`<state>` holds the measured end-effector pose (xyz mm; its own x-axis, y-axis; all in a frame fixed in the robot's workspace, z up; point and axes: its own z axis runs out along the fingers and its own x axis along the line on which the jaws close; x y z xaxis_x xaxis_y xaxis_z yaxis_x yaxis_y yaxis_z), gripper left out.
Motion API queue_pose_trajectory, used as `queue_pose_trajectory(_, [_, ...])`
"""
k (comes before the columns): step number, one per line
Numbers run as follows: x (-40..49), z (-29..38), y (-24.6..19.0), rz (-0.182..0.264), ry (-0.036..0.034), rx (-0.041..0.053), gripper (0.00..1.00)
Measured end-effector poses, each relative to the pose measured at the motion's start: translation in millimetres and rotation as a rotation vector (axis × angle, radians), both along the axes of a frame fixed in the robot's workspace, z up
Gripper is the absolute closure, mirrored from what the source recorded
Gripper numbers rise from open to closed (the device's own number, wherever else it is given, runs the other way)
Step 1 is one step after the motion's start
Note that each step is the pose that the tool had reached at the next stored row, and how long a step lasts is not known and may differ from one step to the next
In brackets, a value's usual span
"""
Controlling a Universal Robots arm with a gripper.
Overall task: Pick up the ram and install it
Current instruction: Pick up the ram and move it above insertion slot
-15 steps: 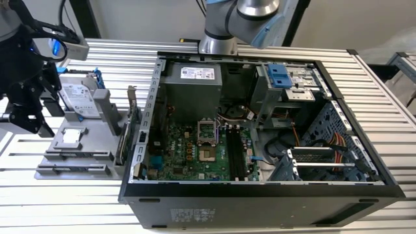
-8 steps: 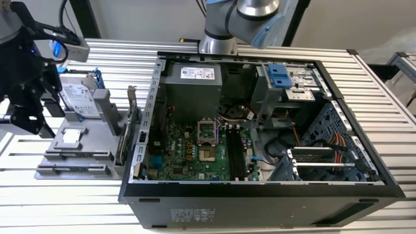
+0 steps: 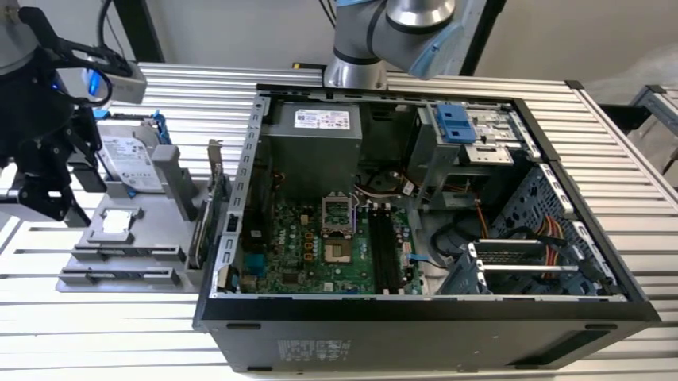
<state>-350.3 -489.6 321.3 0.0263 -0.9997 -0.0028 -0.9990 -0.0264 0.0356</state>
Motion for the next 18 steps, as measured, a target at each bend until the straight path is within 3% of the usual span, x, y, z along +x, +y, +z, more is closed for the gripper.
queue_pose_trajectory(18, [0.1,-5.1,-0.6,0.0,0.0025,0.0,0.0])
